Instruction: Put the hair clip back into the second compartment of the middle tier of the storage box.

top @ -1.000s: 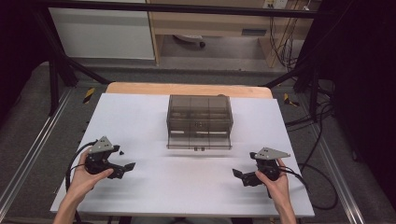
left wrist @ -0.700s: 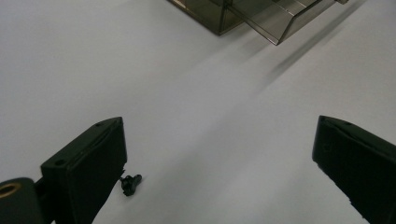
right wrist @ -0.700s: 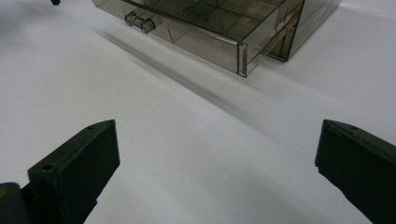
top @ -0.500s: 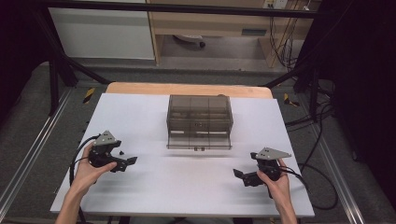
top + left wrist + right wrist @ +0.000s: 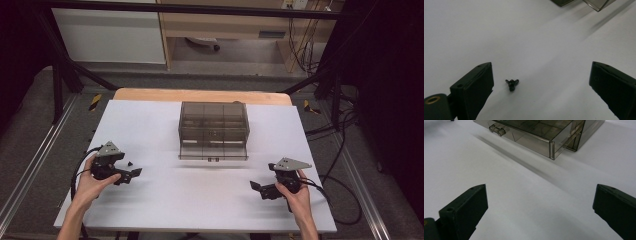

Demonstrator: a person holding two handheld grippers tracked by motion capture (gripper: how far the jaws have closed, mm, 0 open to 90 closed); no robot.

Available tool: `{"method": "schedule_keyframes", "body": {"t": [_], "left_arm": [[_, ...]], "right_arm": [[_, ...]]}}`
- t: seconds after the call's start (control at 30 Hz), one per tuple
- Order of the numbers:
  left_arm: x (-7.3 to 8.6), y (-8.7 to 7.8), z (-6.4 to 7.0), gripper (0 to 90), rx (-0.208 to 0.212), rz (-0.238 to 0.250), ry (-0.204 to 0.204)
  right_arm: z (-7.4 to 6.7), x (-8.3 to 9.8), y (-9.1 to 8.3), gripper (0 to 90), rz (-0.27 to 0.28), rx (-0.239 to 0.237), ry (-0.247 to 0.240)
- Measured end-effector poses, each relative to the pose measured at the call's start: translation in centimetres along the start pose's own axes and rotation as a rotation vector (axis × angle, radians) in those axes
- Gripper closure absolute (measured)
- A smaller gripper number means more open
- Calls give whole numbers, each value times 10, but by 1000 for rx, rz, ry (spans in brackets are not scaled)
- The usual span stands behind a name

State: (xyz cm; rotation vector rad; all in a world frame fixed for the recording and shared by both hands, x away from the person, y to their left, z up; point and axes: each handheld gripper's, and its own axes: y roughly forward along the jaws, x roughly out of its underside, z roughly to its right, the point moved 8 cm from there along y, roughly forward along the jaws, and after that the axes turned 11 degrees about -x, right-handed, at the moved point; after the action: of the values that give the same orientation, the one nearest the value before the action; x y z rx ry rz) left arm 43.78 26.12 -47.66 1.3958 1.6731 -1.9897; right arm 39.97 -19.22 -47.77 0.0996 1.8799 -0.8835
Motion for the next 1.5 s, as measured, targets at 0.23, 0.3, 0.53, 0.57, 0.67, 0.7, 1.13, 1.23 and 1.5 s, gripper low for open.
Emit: {"method": "schedule_keyframes", "body": {"t": [0.23, 0.3, 0.53, 0.57, 0.67, 0.7, 1.13, 1.23, 1.5], "left_arm": [[5, 2, -12, 102, -56, -31, -32], [6, 3, -14, 123, -61, -36, -37], [8, 8, -19, 217, -97, -51, -41], [8, 9, -20, 227, -100, -52, -43], [9, 11, -21, 267, -114, -55, -43], [9, 12, -22, 279, -115, -59, -40], [12, 19, -21, 472, -111, -95, -32], [12, 19, -21, 514, -104, -96, -43], [14, 20, -23, 597, -126, -115, -35]], "right_arm": [[0, 1, 1, 6, -4, 2, 0], [0, 1, 0, 6, -4, 1, 1], [0, 0, 0, 6, -3, 2, 2], [0, 0, 0, 6, -3, 0, 2], [0, 0, 0, 6, -3, 1, 1], [0, 0, 0, 6, -2, 0, 0], [0, 0, -1, 6, 0, 2, 3], [0, 0, -1, 6, 0, 1, 4], [0, -1, -2, 6, 4, 1, 5]]}}
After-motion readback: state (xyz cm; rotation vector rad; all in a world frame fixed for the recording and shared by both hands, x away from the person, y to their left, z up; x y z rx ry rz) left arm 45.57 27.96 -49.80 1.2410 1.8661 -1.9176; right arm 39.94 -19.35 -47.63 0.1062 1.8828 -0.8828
